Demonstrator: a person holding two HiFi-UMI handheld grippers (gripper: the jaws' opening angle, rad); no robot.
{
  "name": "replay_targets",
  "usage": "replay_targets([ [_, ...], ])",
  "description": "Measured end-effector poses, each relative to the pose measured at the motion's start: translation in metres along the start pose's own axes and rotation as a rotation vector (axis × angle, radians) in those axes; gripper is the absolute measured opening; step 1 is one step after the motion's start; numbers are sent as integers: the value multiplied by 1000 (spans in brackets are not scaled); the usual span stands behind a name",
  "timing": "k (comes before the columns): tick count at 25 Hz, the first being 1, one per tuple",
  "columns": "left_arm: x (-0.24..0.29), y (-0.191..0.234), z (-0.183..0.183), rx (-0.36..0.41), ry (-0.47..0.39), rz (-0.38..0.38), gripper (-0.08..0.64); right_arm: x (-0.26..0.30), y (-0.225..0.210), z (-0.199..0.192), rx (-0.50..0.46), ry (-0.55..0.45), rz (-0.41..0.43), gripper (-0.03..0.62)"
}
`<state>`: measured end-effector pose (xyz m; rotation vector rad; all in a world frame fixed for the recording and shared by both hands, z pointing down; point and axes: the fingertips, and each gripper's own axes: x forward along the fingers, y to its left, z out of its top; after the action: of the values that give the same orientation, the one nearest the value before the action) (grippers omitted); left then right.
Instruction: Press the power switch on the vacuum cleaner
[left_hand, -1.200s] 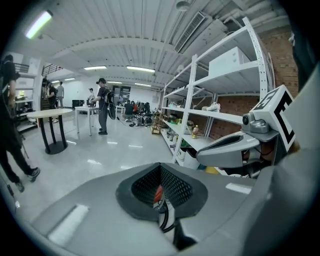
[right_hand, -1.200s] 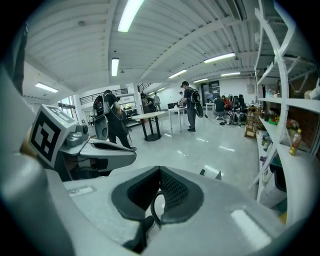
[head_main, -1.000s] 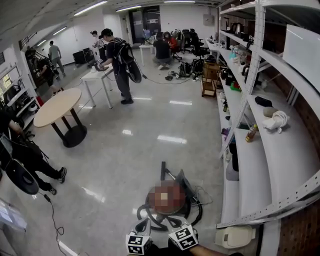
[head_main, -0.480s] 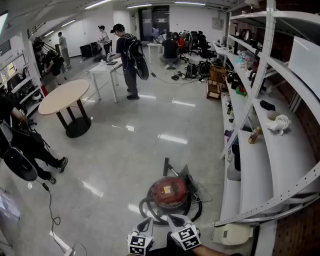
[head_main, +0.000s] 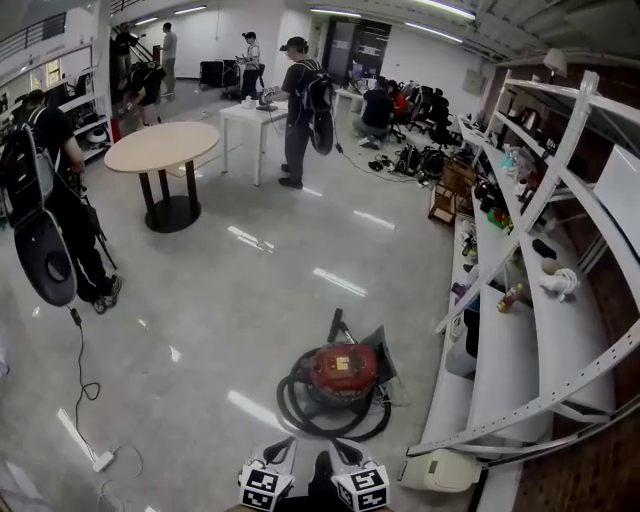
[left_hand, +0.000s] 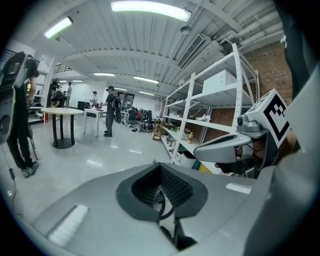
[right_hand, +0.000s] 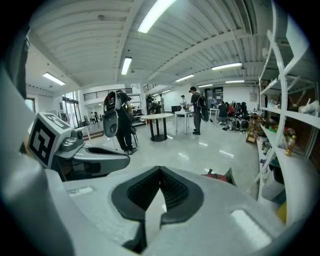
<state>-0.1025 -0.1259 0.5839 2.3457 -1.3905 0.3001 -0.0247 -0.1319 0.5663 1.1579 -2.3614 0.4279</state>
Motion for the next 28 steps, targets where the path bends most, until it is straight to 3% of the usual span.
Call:
replay_targets([
  [9, -67, -19, -31, -19, -1, -49, 15, -39, 57, -31, -2, 23, -37, -8],
  [18, -94, -56, -23, -6, -24, -90, 15, -89, 55, -42, 33, -5, -101, -8],
  [23, -100, -77, -29, 18, -19, -72, 15, -116, 50, -55, 42, -33, -104, -8],
  [28, -106, -126, -37, 36, -6, -77, 15, -145, 45, -68, 40, -57, -100, -8],
])
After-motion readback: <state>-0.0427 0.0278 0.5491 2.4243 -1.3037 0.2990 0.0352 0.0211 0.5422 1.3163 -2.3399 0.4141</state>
